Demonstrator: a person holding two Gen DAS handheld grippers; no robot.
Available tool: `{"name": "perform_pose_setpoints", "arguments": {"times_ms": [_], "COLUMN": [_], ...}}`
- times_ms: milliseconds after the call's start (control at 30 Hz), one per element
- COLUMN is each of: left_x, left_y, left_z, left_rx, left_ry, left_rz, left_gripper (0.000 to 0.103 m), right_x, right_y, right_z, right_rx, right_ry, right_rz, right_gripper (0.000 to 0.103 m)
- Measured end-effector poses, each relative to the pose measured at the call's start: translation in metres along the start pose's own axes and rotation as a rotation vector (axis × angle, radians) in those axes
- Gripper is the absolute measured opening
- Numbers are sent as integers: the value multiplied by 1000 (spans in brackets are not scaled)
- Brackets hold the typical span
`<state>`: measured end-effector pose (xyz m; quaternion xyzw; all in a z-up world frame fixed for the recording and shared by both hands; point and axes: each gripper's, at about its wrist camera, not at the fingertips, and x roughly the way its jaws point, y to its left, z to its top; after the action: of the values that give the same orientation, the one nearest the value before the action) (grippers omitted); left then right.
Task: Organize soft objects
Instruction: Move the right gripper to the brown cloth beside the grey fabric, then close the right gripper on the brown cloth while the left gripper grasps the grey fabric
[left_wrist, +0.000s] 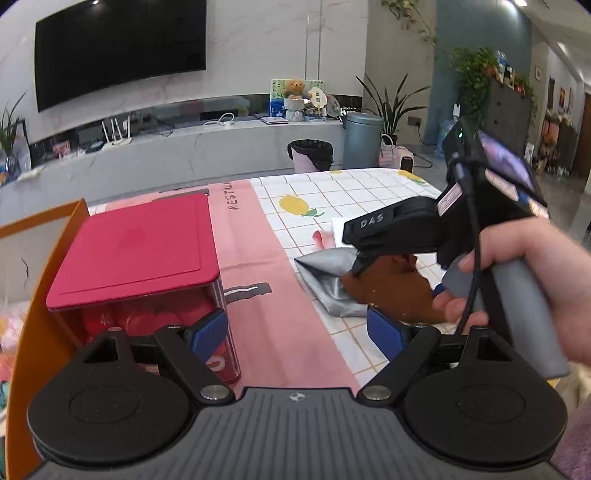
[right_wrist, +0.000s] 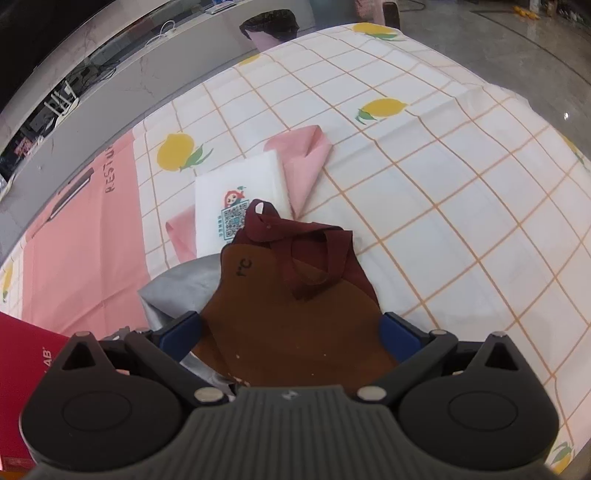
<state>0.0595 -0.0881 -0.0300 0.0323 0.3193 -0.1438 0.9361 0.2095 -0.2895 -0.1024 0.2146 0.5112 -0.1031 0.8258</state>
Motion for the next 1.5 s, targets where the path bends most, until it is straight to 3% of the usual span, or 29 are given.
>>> {"name": "perform_pose_setpoints", "arguments": {"times_ms": [333,467,533,633,700,767,933,967,1033,1067,1100,1167,1233,1333,1433,1500], "left_x": [4,3,2,0,1,2,1,1,0,1,1,1,2,4,10,14], "left_y": [-8,-8,-6,-6,-5,-4,-5,-4,-3,-2,-1,0,0,3,10,13], "left_z": [-3,-5,-5,-6,-6,-7,-8,-8,-8,-7,-7,-6,-6,-6,-4,-5], "left_rx": [20,28,27,30,29,23,33,35,31,28,25,17,12,0,-33,-41], "left_ry": [28,38,39,34,38,47,51,48,48,50,54,58,61,66,83,94], "left_rz": [17,15,-4,-10,-12,-17,-16,-14,-17,-20,-24,-29,-25,-7,-2,4], "left_gripper": [100,100,100,100,100,100,100,100,100,100,100,100,100,100,100,100], "right_x": [9,7,3,-7,-12,-15,-29,-35,-42,-42,-40,-33,-24,-10,0,3], "right_y": [22,15,9,-3,-13,-23,-50,-53,-55,-52,-48,-35,-19,5,18,24], "right_z": [-4,-8,-6,-4,-4,-3,-1,-1,-1,-1,0,1,4,4,3,3], "right_rx": [-69,-117,-107,-91,-84,-84,-4,7,44,56,66,85,99,89,88,66], "right_ry": [-37,-49,-39,-13,-6,8,33,25,21,30,42,50,48,38,67,58], "right_rz": [-92,-70,-70,-81,-87,-91,-33,-25,29,69,109,148,111,27,44,5], "right_gripper": [101,97,83,53,21,0,0,7,49,82,88,89,100,100,101,101]}}
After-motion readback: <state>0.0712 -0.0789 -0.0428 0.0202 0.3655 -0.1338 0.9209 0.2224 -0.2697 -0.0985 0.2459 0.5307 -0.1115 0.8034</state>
